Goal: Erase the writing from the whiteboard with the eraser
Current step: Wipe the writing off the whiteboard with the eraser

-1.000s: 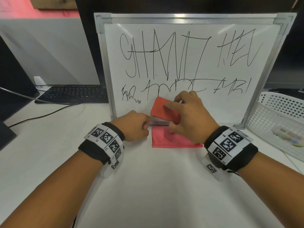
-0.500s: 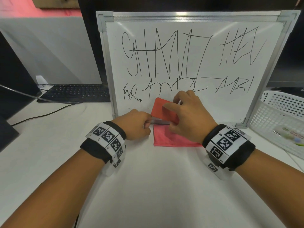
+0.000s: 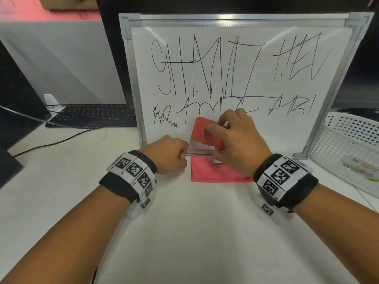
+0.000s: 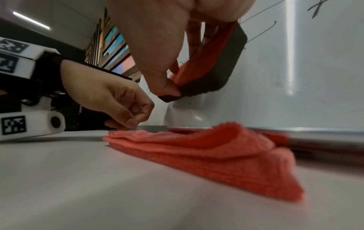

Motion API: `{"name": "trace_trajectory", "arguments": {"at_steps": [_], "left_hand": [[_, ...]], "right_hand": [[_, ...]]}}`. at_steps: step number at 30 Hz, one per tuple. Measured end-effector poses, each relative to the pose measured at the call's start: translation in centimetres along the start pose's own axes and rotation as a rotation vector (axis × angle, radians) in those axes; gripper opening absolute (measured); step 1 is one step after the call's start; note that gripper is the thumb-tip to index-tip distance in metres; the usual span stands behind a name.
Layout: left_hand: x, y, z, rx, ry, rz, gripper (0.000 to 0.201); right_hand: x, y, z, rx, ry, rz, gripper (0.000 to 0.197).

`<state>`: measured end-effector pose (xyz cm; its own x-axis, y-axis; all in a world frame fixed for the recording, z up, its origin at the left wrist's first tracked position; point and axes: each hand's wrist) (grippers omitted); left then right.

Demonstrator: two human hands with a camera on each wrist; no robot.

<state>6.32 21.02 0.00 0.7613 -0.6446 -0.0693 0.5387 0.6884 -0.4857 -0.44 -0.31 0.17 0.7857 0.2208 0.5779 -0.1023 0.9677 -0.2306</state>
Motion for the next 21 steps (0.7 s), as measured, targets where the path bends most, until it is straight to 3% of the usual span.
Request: {"name": "trace_trajectory", "arguments": {"at_steps": [12,21], "left_hand": [[-0.01,-0.04,0.09,-0.001,-0.018,0.01,0.018],[0.04,0.5,0.07,0.077,-0.062,0.136,0.024]], "right_hand": [[0.22,0.17,0.0,0.011,-0.019,-0.011,0.04],[0.27,0.45,-0.01,0.008,0.007,0.041,0.039]]}}
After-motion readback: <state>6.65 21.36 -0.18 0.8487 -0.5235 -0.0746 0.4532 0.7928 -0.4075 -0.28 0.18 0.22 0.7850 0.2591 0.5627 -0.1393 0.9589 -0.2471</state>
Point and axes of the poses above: each hand's wrist, its own x-axis towards the middle knuckle, its own z-axis out of the back of the hand, y = z × x, and after that the axes turned 13 degrees about -x, right-handed
